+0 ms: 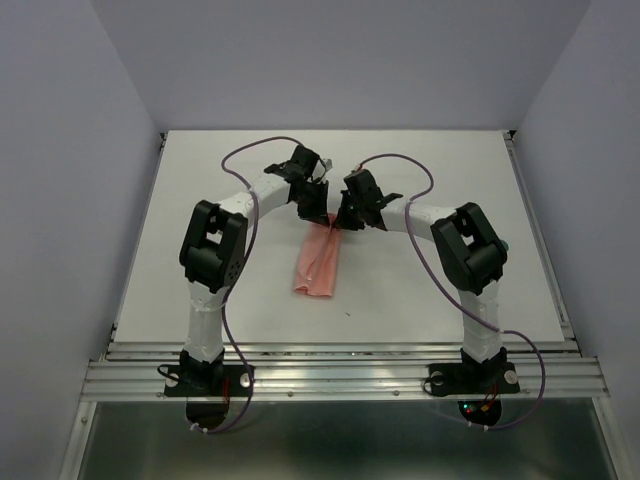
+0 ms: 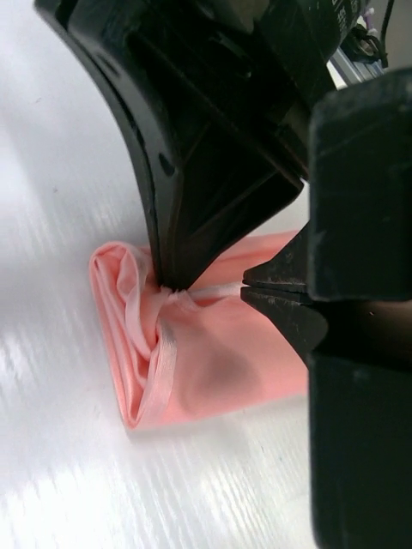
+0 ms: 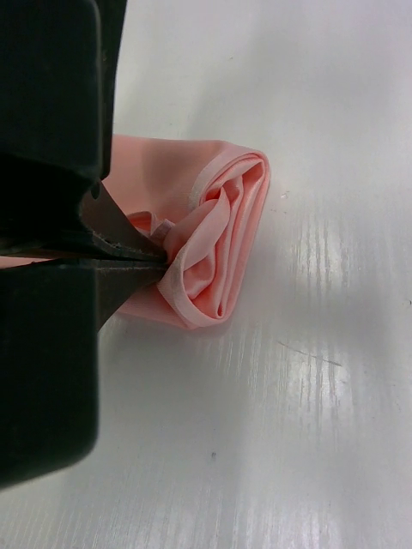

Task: Fold the napkin into a case and place the utensils inside
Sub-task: Fold the smaller-rectangle-folded napkin at the center of the board.

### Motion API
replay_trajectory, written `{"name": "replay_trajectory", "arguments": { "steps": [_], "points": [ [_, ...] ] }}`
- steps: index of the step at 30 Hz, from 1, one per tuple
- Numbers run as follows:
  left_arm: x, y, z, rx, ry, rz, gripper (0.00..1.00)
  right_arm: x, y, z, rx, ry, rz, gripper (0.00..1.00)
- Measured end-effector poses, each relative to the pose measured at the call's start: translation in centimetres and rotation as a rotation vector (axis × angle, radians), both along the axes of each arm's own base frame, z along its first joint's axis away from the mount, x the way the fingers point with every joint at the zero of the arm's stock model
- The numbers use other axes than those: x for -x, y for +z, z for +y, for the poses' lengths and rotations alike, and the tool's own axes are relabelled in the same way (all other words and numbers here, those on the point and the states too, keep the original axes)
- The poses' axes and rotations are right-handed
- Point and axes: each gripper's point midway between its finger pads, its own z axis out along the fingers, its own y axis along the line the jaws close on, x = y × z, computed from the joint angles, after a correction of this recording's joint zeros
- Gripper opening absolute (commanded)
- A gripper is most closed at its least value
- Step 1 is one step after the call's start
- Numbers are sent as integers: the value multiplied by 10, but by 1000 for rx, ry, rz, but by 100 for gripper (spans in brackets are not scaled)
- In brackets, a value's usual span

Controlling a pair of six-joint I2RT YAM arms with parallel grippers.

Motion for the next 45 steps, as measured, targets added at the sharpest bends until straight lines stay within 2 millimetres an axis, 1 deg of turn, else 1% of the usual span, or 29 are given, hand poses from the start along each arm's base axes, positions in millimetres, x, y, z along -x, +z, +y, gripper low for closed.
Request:
{"name": "replay_trajectory", "arguments": {
  "steps": [7,9,13,18,26,35,41,45],
  "points": [
    [-16,-4,21,-13,87,-8,0,0,0,0,-1,-1,1,1],
    [-19,-4,23,-15,98,-13,0,0,0,0,-1,-1,1,1],
    [-20,-6,20,-10,102,-13,0,0,0,0,-1,-1,1,1],
    [-19,-11,10,12,88,-9,0,0,0,0,-1,-1,1,1],
    [-14,-34,0,20,68,40,0,0,0,0,-1,-1,1,1],
    [-15,-34,-3,26,64,40,0,1,2,0,0,-1,1,1],
    [-16,-34,-4,31,64,39,0,1,12,-1,-6,-2,-8,1],
    [-16,-35,-5,36,62,39,0,1,26,-1,-19,-1,-27,1]
  ]
}}
